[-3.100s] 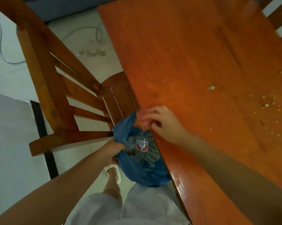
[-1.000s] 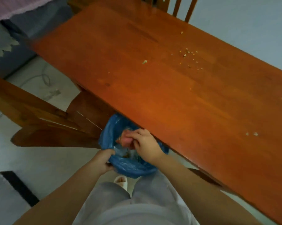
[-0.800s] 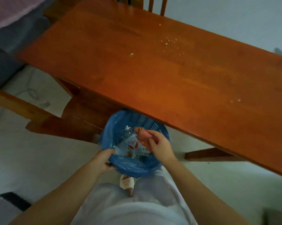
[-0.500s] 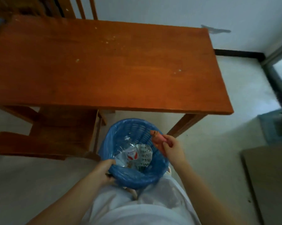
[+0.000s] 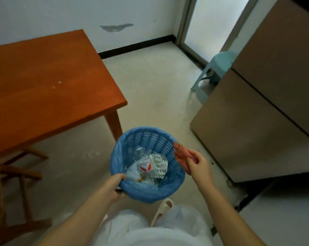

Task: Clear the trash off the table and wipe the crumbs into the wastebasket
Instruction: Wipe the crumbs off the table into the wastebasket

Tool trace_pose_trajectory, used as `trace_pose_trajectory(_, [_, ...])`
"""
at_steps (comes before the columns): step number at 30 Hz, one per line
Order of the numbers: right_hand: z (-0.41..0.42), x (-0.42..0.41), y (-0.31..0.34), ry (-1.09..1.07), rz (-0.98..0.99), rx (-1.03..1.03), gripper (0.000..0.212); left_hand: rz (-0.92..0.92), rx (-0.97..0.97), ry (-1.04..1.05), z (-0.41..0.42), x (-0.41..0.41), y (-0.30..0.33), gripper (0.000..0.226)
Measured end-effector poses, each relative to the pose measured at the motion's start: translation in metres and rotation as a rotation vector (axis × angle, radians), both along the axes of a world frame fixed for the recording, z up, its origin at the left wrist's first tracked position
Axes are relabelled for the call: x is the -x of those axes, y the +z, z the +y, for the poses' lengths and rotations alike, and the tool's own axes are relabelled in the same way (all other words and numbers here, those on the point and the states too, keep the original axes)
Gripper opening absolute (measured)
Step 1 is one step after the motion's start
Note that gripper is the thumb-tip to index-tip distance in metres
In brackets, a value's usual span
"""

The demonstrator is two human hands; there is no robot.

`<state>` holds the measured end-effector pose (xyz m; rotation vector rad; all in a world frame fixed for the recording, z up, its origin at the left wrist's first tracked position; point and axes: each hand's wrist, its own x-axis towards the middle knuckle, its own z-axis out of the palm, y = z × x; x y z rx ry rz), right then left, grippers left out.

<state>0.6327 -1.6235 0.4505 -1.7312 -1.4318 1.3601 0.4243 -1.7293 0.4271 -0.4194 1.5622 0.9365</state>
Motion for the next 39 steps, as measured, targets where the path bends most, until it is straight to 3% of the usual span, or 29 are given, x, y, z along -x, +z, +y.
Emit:
trace_pose_trajectory(6, [0.067,-0.082,0.0,-0.118,0.028,-0.02,0.027,-0.06,-0.005,-0.11,0.084,-0.076,-0.002,0.013])
trace_pose_trajectory(13, [0.16,-0.076,0.005,-0.075,0.07,-0.077,0.034,-0.024,-0.07,-0.109,0.175,-0.082,0.002,0.012])
trace_pose_trajectory(22, [0.319,-0.006,0.017,-0.04,0.134,-0.094,0.021,-0.037,-0.071,-0.031,0.329,-0.005,-0.001,0.015])
trace_pose_trajectory(28, [0.43,0.073,0.028,0.05,0.129,-0.086,0.022,-0.017,-0.088,0.054,0.422,0.069,0.017,0.029])
trace_pose_trajectory(39, [0.679,0.229,0.013,0.348,0.11,-0.07,0.022,0.015,-0.107,0.428,0.606,0.175,0.01,0.026])
